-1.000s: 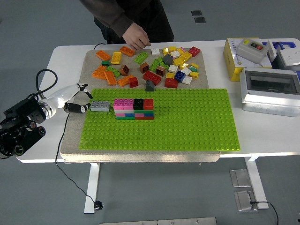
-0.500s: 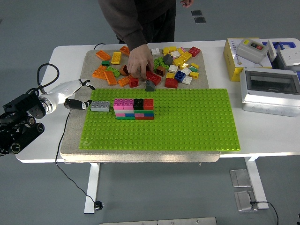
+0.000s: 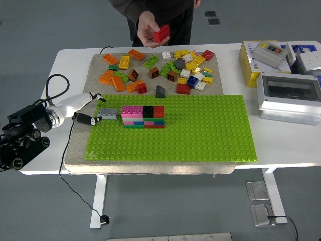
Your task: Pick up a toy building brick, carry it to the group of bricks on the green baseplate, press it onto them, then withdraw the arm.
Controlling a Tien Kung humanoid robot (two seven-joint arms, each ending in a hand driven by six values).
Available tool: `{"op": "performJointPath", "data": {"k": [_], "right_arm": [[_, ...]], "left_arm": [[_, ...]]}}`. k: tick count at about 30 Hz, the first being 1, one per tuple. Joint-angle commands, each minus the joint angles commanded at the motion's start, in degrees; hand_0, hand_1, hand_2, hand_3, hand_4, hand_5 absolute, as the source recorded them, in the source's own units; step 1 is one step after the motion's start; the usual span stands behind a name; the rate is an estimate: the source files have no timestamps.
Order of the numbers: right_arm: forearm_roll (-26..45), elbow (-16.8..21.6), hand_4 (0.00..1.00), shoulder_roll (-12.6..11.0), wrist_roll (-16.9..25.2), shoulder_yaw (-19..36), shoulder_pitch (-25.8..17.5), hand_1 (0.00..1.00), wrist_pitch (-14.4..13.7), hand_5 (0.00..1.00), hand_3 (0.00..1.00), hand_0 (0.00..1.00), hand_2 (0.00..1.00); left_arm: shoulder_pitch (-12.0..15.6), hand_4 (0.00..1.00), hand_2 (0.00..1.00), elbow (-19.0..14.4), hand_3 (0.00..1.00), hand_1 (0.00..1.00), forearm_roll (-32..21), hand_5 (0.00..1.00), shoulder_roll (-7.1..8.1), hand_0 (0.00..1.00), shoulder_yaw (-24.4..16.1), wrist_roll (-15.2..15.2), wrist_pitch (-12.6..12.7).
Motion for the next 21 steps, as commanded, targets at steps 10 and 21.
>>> {"op": "performJointPath", "data": {"k": [10, 21], "right_arm": [[1.2, 0.0, 0.385, -0.3, 0.3, -0.9, 0.4, 0.788, 0.3, 0.757, 0.679, 0.735, 0.787], [1.4, 0.0, 0.385, -0.2, 0.5, -1.4, 0.6, 0.788, 0.5, 0.754, 0.679, 0.736, 0.787]], "left_arm": [[-0.1, 0.672, 0.984, 0.6, 0.856, 0.952, -0.4, 0.260, -0.90, 0.935, 0.0, 0.0, 0.0], [-0.6, 0.688, 0.988, 3.0, 0.845, 0.957, -2.4, 0.271, -1.88, 0.936, 1.5, -0.1, -0.4]]}}
